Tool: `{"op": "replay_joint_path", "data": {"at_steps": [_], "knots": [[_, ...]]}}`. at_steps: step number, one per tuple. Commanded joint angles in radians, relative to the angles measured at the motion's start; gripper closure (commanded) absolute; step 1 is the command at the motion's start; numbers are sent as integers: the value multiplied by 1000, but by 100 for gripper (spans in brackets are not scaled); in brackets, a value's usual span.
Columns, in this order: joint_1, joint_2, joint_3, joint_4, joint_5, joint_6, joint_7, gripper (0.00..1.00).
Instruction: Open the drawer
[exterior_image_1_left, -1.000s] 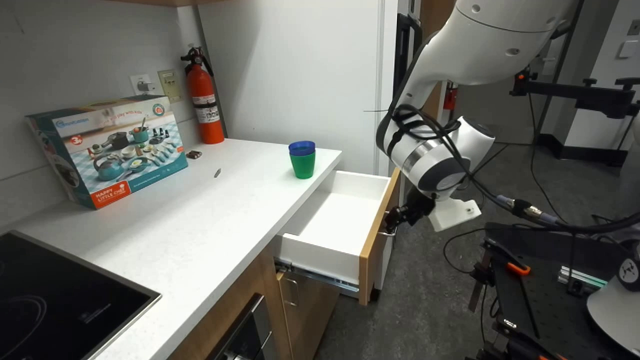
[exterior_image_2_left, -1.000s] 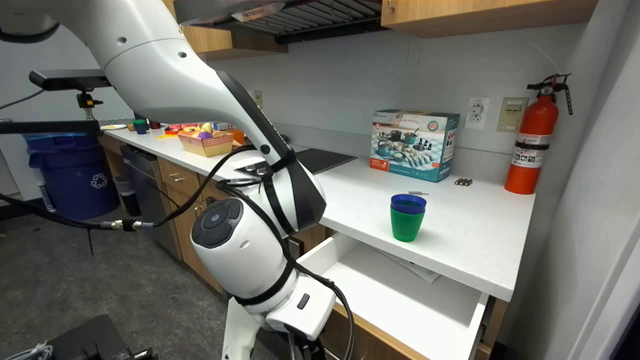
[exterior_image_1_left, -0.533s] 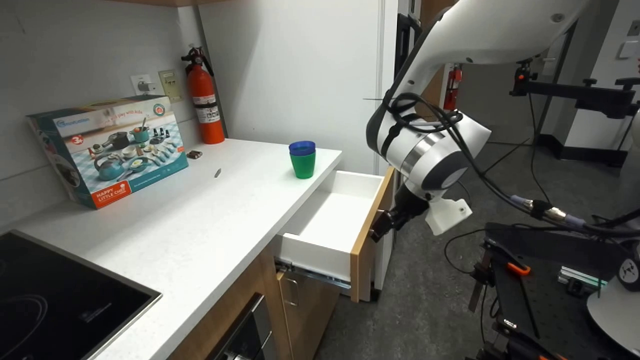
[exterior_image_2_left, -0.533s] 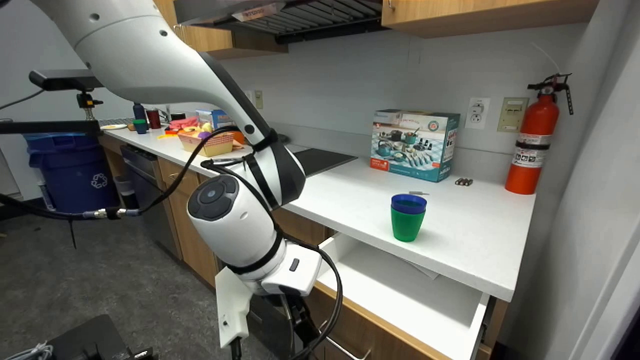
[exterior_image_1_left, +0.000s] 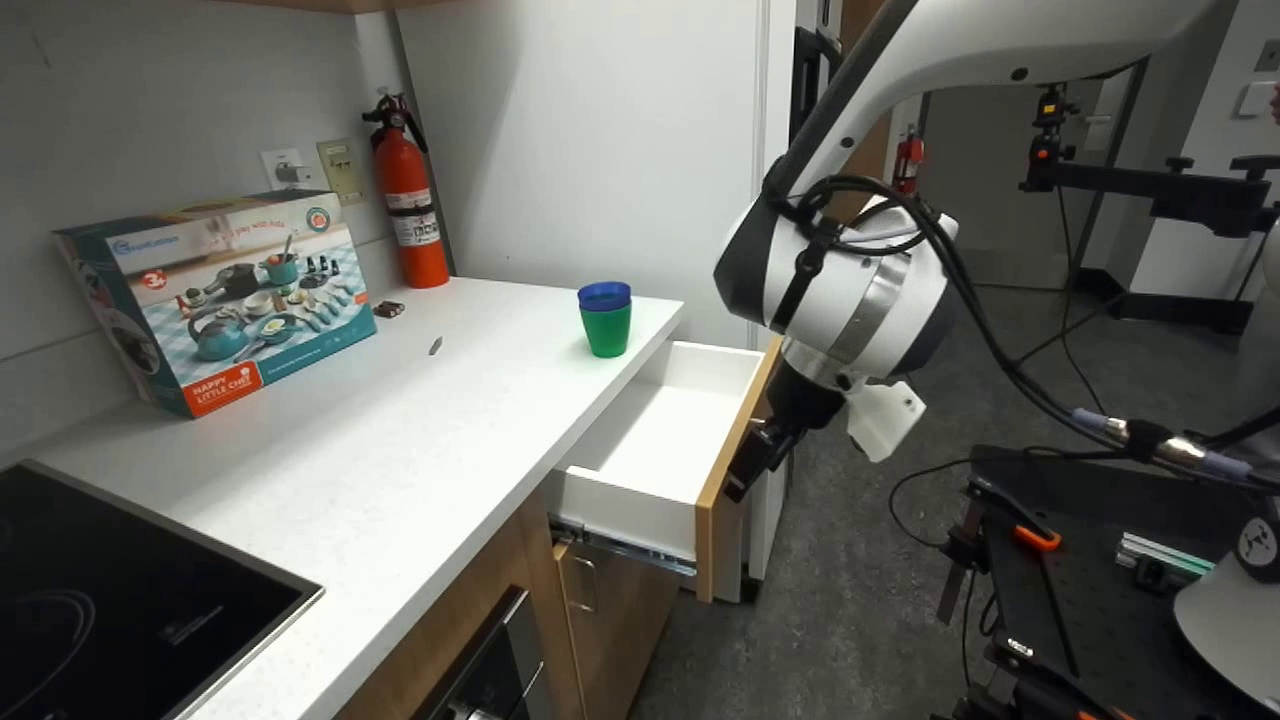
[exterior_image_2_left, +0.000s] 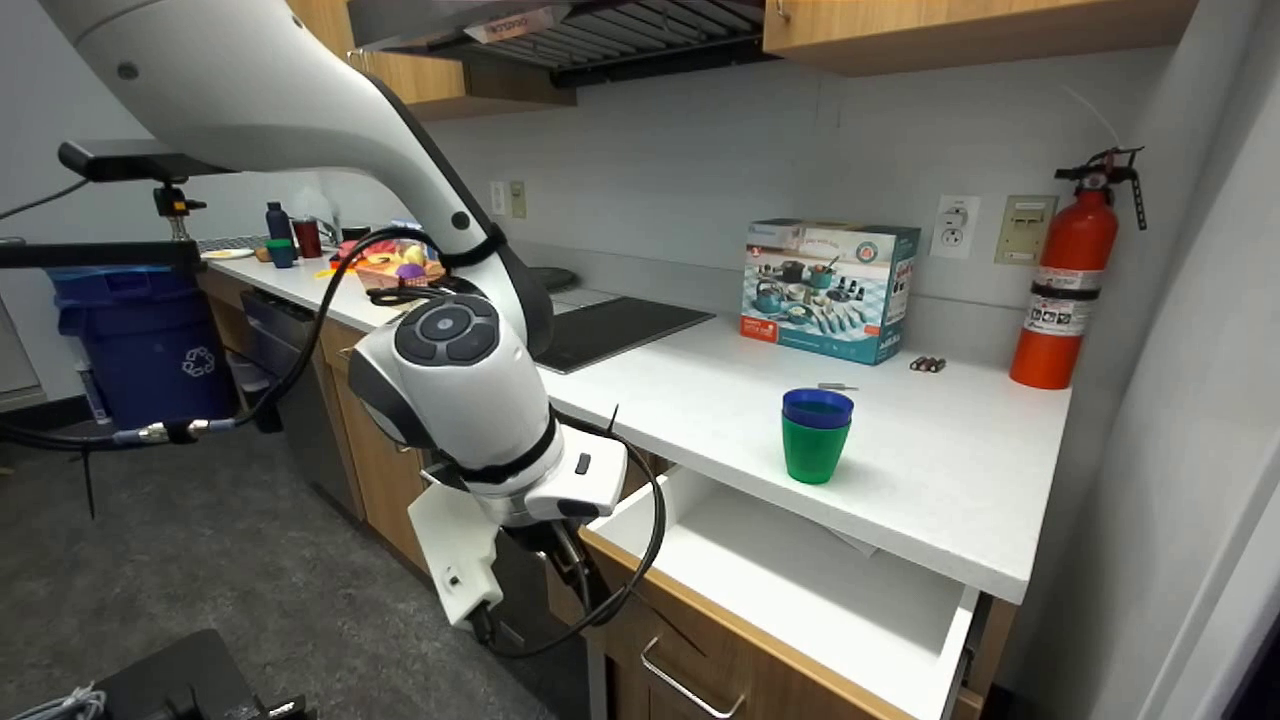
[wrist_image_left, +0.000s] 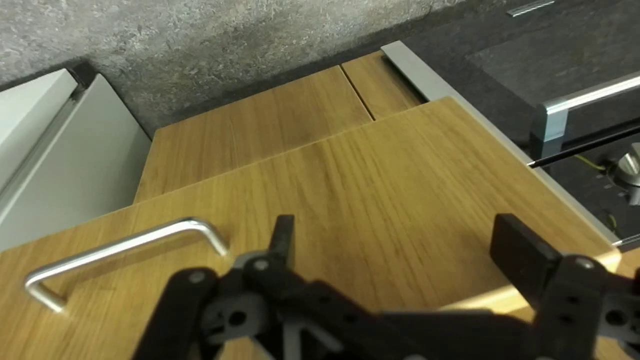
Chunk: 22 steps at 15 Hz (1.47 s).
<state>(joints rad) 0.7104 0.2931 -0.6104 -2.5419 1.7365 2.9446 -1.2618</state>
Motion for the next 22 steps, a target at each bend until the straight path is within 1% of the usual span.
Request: {"op": "replay_joint_path", "data": {"at_steps": [1,6,13,16,21,22], "knots": [[22,-87,7,-40,-176,14,134,0],[29,-180,-31,-42,-422,-3,341,0],[17,-281,-55,-32,-757,-19,584,0],[10,-304,-63,-30,-893,-39,660,0],[-12,-320,-93,1,-1176,-161,712,0],[-15,-325,-98,13,-1206,-179,720,0]]}}
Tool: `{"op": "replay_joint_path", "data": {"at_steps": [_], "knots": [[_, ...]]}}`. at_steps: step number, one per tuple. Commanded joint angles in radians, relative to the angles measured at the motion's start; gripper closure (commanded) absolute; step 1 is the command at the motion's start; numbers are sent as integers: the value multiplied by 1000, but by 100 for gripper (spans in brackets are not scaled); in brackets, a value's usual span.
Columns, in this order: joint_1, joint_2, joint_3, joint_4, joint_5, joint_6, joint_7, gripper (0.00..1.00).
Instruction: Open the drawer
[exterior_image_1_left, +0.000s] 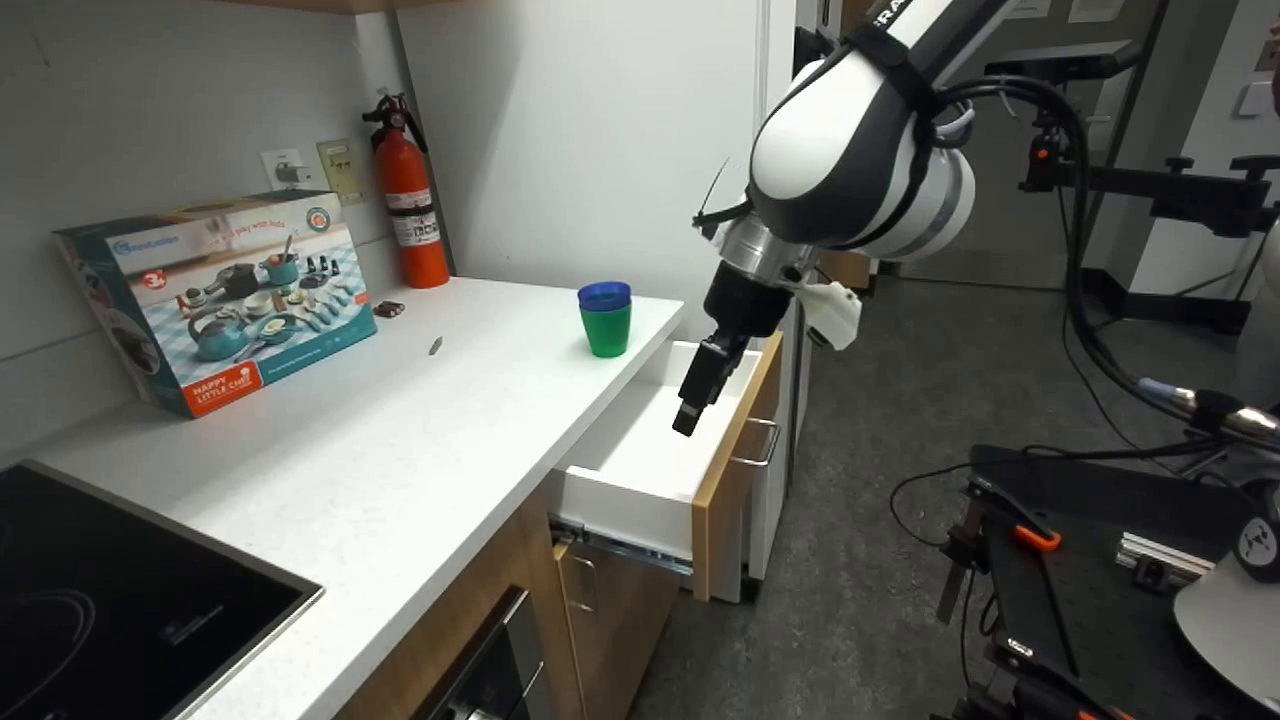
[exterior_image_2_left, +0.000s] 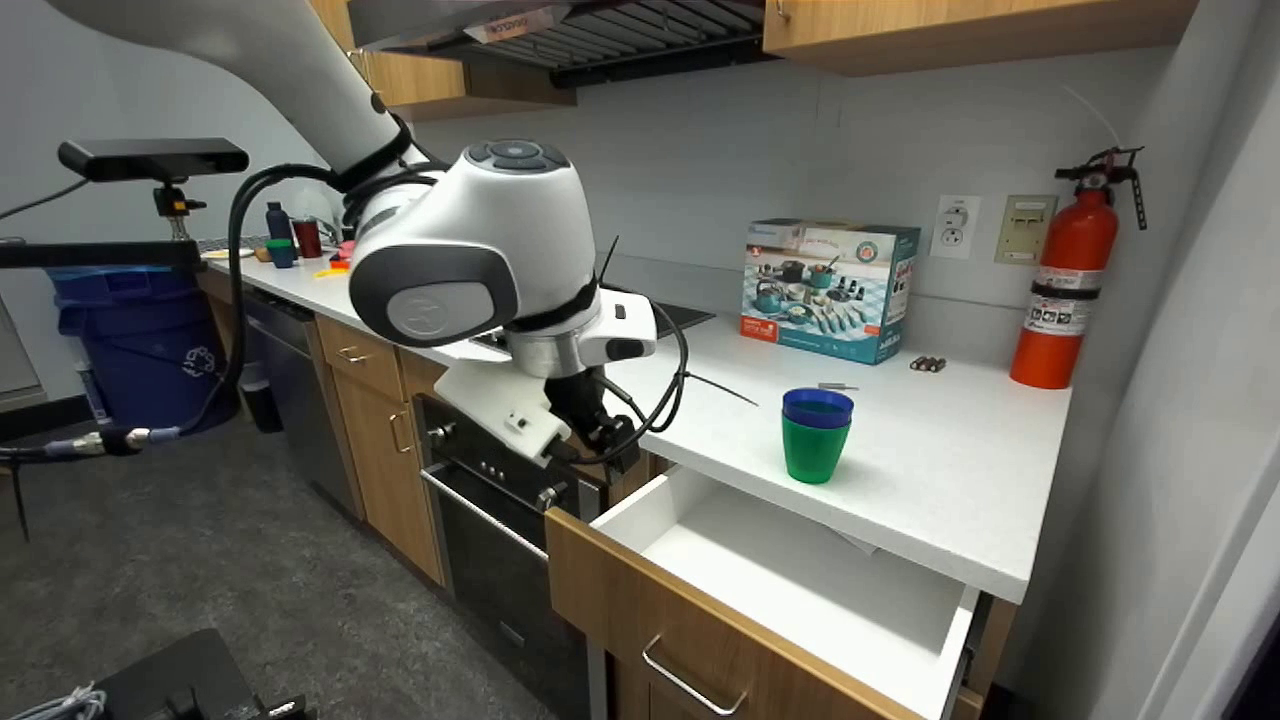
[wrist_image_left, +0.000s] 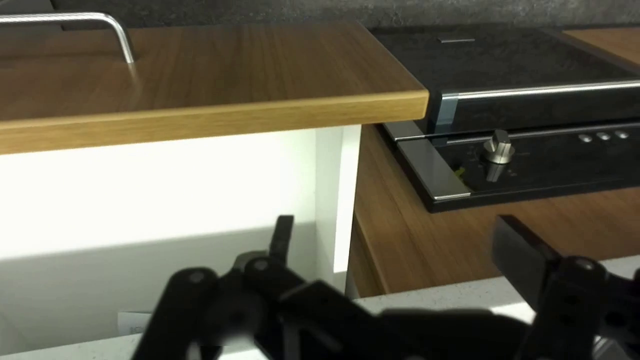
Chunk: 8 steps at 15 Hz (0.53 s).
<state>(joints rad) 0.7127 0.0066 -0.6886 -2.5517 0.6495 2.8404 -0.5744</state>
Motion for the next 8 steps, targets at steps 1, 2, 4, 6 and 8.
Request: {"op": "replay_joint_path", "data": {"at_steps": [1,2,4,6,8], "knots": [[-18,-42,-24,34,-144,-92,48,0],[-19,-48,-27,43,-161,-103,61,0],[-6,-16,-19,31,-107,-56,28,0],[-6,-13,-19,28,-107,-56,28,0],[-6,-9,-19,28,-107,-56,28,0]]}}
